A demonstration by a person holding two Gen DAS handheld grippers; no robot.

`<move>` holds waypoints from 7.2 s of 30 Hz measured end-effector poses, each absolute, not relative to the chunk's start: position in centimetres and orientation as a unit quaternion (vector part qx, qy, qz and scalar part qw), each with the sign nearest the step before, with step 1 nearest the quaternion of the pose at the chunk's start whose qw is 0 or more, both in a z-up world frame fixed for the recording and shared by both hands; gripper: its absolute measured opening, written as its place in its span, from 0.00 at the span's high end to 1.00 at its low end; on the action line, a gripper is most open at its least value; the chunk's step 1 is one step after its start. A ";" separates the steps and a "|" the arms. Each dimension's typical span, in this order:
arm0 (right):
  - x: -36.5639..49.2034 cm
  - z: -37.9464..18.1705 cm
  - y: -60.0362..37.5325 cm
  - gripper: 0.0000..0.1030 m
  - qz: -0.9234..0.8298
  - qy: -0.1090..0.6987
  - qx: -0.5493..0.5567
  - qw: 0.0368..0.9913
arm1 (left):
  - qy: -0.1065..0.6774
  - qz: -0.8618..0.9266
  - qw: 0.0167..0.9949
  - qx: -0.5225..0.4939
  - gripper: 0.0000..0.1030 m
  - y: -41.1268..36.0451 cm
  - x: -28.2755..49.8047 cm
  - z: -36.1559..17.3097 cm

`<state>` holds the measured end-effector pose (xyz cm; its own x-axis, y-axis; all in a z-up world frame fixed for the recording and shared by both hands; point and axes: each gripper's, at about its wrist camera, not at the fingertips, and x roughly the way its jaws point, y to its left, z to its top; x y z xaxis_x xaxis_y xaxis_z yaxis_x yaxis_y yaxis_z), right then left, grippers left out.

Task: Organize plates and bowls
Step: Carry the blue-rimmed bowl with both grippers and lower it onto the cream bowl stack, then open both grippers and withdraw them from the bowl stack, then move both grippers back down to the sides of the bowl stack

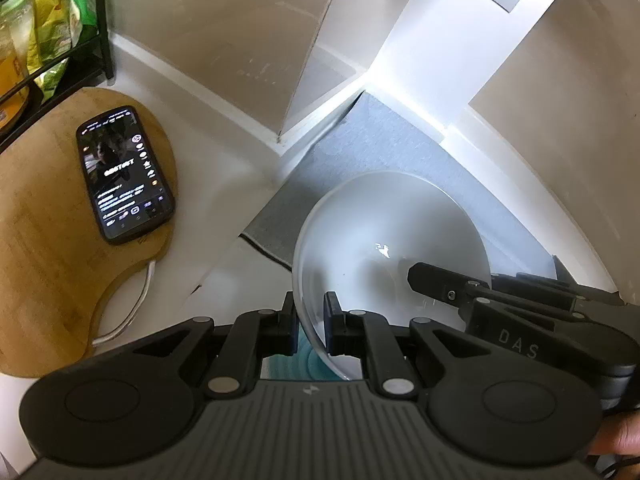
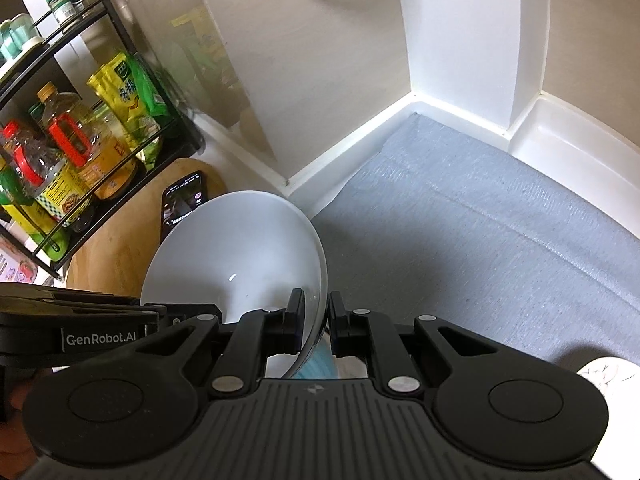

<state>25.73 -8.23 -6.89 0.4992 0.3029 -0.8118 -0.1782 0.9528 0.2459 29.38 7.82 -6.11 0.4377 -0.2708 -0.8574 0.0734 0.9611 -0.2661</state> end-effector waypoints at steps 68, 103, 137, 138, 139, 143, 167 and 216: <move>25.0 -8.6 -5.6 0.65 0.186 0.528 -0.003 0.829 | 0.517 -0.069 0.848 -0.089 0.22 11.0 28.0 -9.5; 28.9 -6.9 -7.9 0.48 0.200 0.608 0.103 0.761 | 0.554 -0.055 0.829 -0.045 0.03 9.9 29.0 -8.8; 29.2 -5.9 -11.3 0.32 0.132 0.612 0.086 0.775 | 0.508 -0.021 0.861 0.019 0.00 6.5 31.6 7.9; 29.1 -6.0 -11.3 0.32 0.131 0.614 0.084 0.774 | 0.503 -0.020 0.864 0.017 0.00 6.4 31.7 8.5; 29.0 -6.0 -11.3 0.32 0.130 0.614 0.083 0.774 | 0.499 -0.018 0.866 0.014 0.00 6.3 31.8 9.0; 28.8 -6.0 -11.5 0.32 0.127 0.616 0.082 0.773 | 0.471 0.005 0.882 -0.001 0.00 6.7 31.8 10.6; 26.3 -4.3 -14.3 0.32 0.102 0.586 0.094 0.798 | 0.488 0.031 0.868 -0.088 0.00 7.2 29.3 10.9; 26.9 -6.8 -15.2 0.30 0.093 0.592 0.146 0.787 | 0.495 -0.091 0.864 0.001 0.00 1.5 32.9 2.6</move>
<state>26.90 -15.19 -6.80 0.2813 0.3190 -0.9050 0.0267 0.9401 0.3397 32.85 1.46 2.56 0.4929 -0.1561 -0.8560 0.1589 0.9834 -0.0878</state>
